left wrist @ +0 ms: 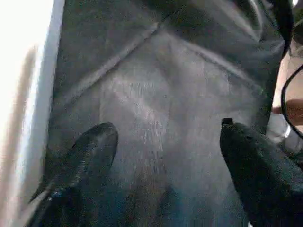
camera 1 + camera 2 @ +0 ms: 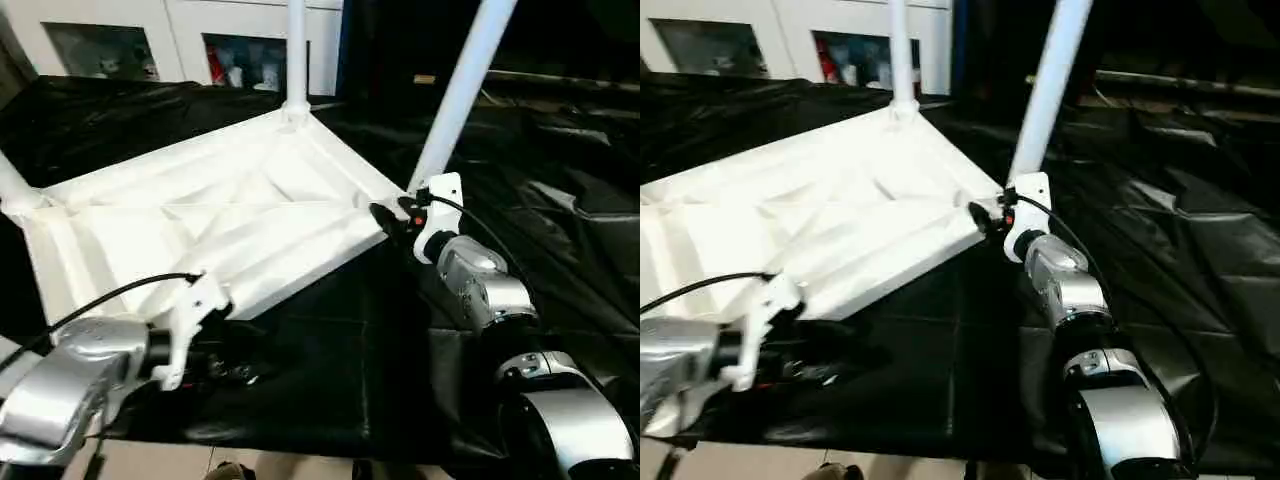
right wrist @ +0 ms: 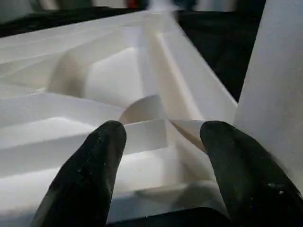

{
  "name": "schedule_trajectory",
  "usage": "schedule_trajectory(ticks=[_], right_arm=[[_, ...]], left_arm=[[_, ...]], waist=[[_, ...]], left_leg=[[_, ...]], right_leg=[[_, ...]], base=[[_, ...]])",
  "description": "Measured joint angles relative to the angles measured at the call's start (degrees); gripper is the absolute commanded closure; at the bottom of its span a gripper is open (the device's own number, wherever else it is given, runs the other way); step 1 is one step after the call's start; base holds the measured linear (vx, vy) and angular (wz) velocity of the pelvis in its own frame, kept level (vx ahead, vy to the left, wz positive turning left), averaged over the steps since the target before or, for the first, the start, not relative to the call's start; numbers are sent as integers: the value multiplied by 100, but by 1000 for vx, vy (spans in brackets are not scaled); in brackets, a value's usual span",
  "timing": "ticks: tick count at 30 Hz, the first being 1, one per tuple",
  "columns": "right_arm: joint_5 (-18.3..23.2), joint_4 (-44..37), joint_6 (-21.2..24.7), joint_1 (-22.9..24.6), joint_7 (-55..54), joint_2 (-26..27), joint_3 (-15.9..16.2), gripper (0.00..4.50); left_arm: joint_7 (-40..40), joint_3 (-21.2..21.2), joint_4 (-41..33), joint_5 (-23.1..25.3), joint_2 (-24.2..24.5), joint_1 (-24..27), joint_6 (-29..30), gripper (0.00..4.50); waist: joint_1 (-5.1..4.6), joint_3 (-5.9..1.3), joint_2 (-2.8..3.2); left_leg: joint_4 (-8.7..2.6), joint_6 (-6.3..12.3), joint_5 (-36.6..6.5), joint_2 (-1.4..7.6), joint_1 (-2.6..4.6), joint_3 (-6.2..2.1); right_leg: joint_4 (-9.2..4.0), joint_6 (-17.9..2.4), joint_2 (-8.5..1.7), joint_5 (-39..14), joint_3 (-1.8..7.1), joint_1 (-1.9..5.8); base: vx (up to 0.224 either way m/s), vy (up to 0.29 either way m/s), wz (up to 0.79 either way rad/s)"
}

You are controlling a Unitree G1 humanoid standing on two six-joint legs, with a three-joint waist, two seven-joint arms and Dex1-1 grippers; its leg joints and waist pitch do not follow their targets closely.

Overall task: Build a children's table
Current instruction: Rotate leg to tighten

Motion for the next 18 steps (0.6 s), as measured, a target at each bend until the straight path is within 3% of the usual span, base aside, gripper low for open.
schedule_trajectory(ticks=[3,5,9,12,18], right_arm=[[99,-167,-71,9,481,-52,8,150],[159,-414,-163,10,867,-44,118,150],[182,-541,-403,-18,918,249,288,150],[152,-487,-482,-30,702,202,188,150],[88,-414,-806,-227,53,225,-172,150]], left_arm=[[-4,239,14,-142,33,158,-4,28],[341,497,80,-155,-418,-60,-326,12],[1249,503,128,-65,-1138,-581,-917,4],[1677,473,119,107,-1360,-561,-1058,4],[3022,243,16,656,-2241,-193,-1359,4]], waist=[[11,20,-38],[46,42,-72],[84,43,-126],[90,44,-128],[98,48,-125]], left_leg=[[16,30,19,2,-24,1],[37,31,20,15,-29,0],[73,2,2,28,-31,5],[74,2,2,21,-32,11],[74,2,2,48,-38,7]], right_leg=[[35,-6,3,-4,10,-48],[50,-6,4,-3,11,-50],[52,-33,12,15,24,-47],[48,-36,11,20,37,-47],[48,-35,36,20,30,-53]], base=[[0,0,0],[0,0,0],[0,0,0],[0,0,0],[0,0,0]])
